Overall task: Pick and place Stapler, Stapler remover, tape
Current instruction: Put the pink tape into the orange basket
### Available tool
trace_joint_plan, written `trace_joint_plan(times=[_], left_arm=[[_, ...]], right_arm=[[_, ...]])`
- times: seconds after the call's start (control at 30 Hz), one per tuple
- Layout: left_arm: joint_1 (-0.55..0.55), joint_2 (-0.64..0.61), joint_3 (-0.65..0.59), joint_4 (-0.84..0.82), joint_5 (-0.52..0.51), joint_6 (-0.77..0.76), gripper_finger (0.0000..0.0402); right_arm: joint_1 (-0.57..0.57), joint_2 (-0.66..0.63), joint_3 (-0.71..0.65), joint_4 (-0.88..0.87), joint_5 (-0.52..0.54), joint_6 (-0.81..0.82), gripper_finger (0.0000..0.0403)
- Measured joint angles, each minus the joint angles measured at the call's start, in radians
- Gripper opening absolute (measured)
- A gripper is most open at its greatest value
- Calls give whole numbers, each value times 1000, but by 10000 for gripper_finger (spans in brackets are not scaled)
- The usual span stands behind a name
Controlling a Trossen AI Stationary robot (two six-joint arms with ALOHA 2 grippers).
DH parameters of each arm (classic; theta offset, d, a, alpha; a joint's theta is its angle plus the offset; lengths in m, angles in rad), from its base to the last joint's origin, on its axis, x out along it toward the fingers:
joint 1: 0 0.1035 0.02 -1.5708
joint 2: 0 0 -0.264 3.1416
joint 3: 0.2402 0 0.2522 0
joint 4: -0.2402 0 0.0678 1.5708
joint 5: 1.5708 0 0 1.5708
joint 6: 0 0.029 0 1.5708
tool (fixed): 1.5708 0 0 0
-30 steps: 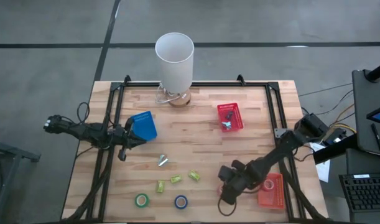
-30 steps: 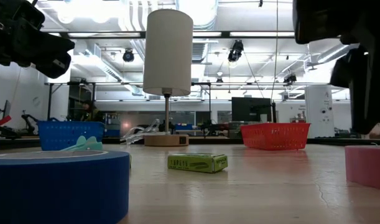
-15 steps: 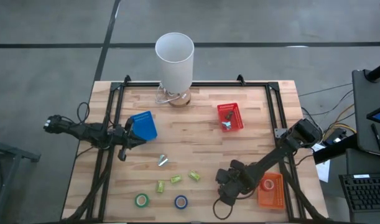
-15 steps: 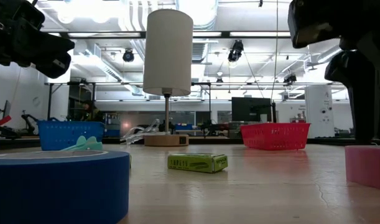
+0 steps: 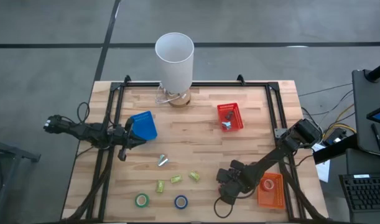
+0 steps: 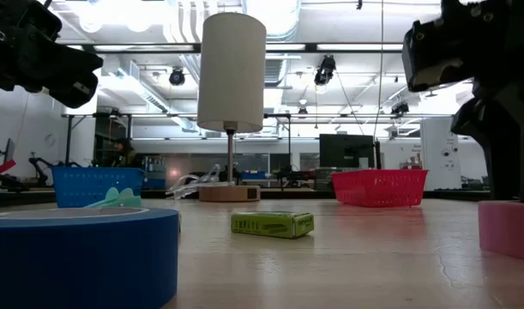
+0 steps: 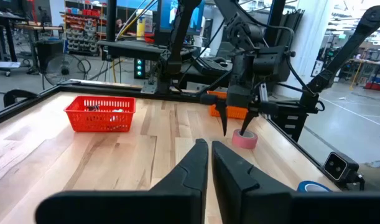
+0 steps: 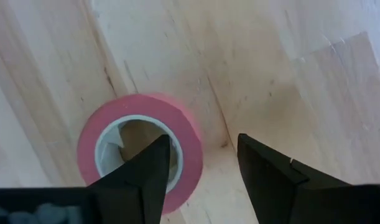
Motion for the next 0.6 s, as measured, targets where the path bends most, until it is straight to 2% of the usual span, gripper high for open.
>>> trace_joint_plan(times=[0.23,0.6], left_arm=[[0,0,0,0,0,0,25],[0,0,0,0,0,0,25]], right_arm=[[0,0,-7,4,-1,4,147],[-5,-5,-7,-7,-38,-8,58]])
